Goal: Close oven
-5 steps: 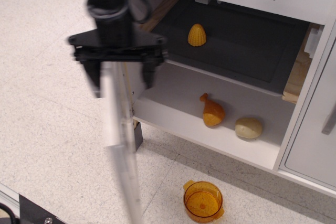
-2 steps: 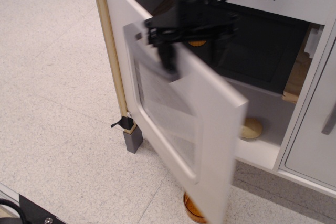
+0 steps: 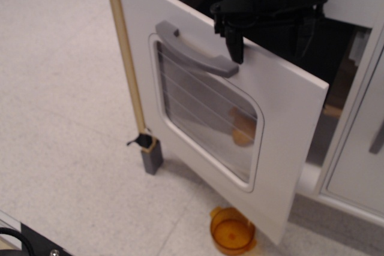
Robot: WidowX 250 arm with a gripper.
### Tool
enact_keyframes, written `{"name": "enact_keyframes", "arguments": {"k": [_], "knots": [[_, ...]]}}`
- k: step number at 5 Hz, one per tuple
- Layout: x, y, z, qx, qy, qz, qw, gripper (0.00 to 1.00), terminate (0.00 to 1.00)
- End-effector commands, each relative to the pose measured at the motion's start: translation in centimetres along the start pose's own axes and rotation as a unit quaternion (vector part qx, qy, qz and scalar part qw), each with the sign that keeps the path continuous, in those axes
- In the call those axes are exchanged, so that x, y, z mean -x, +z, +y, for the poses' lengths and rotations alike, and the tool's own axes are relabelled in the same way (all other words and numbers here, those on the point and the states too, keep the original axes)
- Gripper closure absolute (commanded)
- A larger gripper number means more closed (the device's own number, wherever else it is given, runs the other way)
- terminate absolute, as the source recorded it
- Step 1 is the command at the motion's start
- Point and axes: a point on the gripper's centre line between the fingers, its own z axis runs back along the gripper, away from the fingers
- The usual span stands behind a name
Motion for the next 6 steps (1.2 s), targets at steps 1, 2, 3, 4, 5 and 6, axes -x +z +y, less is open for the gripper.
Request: {"name": "enact_keyframes", "arguments": {"k": [1, 2, 3, 4, 5, 6], "knots": [[2.7, 4.5, 2.2, 0.022, -0.102, 0.003, 0.9946, 0.00, 0.00], [4.3, 1.8, 3.9, -0.003, -0.161, 0.019, 0.9868, 0.00, 0.00], [4.7, -0.8, 3.6, -0.013, -0.175, 0.019, 0.9842, 0.00, 0.00], [4.7, -2.7, 2.1, 0.012, -0.189, 0.013, 0.9817, 0.00, 0.00], [4.0, -3.9, 0.6, 0.039, -0.200, 0.013, 0.9788, 0.00, 0.00], [3.1, -4.7, -0.5, 0.048, -0.182, 0.010, 0.9820, 0.00, 0.00]]}}
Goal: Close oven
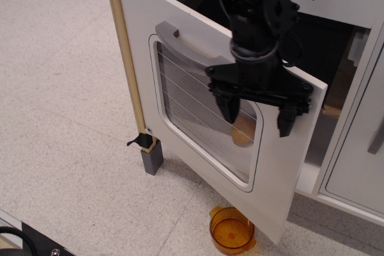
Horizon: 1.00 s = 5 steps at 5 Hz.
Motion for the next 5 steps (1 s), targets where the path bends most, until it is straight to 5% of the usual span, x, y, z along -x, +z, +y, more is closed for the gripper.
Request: {"name": "enact_keyframes", "arguments": {"k": [1, 5], "knots": [[-3.4, -0.1, -1.1, 0.012, 0.022, -0.037, 0.9990, 0.00, 0.00], [-9.8, -1.3, -1.4, 0.022, 0.069, -0.085, 0.9937, 0.00, 0.00]]}}
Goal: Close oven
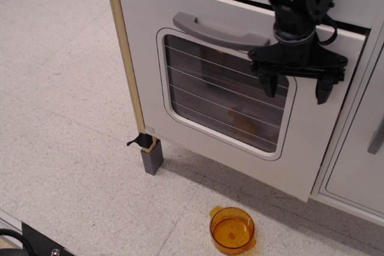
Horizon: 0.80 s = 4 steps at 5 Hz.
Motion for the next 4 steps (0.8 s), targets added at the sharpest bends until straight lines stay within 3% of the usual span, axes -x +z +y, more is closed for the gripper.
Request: {"name": "enact_keyframes", "arguments": {"k": [1, 2, 4], "knots": [[-3.4, 1.5, 0.2, 0.008, 0.024, -0.036, 0.9991, 0.00, 0.00], [-3.2, 1.6, 0.4, 0.008, 0.022, -0.038, 0.9990, 0.00, 0.00], [0.4, 2.9, 1.1, 0.010, -0.020, -0.022, 0.9995, 0.00, 0.00]]}}
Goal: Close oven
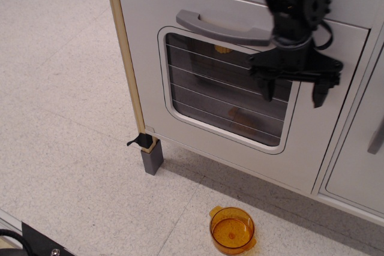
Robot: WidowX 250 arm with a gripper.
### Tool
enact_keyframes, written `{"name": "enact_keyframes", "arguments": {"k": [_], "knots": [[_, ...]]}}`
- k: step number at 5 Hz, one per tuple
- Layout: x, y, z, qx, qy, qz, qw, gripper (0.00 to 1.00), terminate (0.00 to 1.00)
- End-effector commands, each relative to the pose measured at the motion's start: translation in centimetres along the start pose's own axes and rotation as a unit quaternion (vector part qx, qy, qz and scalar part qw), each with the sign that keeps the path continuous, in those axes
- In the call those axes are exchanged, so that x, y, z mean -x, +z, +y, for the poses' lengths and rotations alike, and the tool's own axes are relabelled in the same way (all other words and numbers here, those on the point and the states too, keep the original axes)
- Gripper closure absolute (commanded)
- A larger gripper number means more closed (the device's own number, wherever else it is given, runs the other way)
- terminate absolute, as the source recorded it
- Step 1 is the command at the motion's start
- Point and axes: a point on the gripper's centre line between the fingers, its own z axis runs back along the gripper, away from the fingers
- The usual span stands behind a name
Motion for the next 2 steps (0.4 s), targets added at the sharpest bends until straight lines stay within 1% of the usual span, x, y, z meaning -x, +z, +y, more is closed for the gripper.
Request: {"name": "enact_keyframes", "arguments": {"k": [1, 2], "knots": [[-0.22, 3.47, 0.09, 0.013, -0.026, -0.028, 0.9992, 0.00, 0.00], [-0.22, 3.47, 0.09, 0.013, -0.026, -0.028, 0.9992, 0.00, 1.00]]}}
